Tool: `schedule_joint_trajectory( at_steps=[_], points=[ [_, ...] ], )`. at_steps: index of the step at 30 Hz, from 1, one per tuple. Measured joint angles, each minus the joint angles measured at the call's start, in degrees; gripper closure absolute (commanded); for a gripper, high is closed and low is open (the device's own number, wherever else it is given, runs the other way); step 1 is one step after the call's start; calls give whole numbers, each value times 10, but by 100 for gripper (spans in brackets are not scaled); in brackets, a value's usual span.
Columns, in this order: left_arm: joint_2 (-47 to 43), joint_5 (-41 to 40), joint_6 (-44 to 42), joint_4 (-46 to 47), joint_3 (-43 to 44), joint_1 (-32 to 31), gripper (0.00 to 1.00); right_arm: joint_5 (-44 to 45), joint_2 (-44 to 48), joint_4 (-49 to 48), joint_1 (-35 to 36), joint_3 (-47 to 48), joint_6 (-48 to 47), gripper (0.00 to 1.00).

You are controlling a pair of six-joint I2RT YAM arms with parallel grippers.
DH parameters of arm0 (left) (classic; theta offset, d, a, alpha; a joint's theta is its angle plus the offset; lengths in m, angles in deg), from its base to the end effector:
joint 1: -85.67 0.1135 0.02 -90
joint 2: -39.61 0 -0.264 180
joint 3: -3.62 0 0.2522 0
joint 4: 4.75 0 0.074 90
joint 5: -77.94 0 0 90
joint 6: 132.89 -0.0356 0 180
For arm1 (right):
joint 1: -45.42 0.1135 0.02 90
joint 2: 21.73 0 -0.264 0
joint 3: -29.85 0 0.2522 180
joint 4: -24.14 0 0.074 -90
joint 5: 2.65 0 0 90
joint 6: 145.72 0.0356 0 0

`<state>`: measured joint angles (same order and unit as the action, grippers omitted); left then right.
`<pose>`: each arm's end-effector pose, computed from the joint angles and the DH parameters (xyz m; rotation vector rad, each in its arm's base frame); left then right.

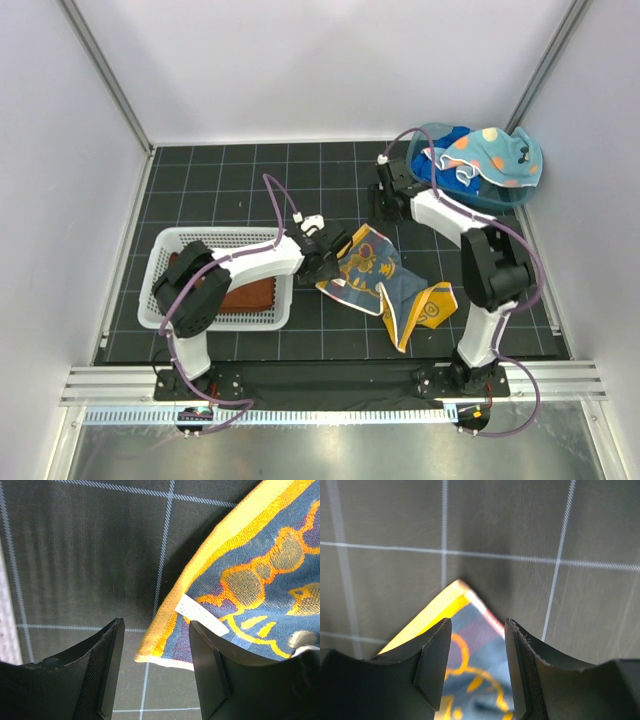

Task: Fold and stack the towels
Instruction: Flatten out the crumpled towel

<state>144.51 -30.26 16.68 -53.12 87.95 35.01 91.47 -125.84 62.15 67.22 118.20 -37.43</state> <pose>0.2386 -0.2735 0.1794 -0.2866 2.6555 -0.1625 0.3647 0.1431 0.2127 -0.0475 2.5165 0.1972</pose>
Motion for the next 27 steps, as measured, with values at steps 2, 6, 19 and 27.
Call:
schedule_joint_trajectory(
  at_steps=[2, 6, 19, 27],
  points=[
    [0, 9, 0, 8, -5, 4, 43, -5, -36, 3, -7, 22, -17, 45],
    [3, 25, 0, 16, -8, 9, 45, -14, -82, 16, -15, 59, -45, 44],
    [5, 40, 0, 23, -12, 13, 62, -77, -122, 25, -15, 106, -73, 45],
    [8, 44, -7, 23, -12, 22, 79, -77, -136, 30, -6, 99, -80, 49]
  ],
)
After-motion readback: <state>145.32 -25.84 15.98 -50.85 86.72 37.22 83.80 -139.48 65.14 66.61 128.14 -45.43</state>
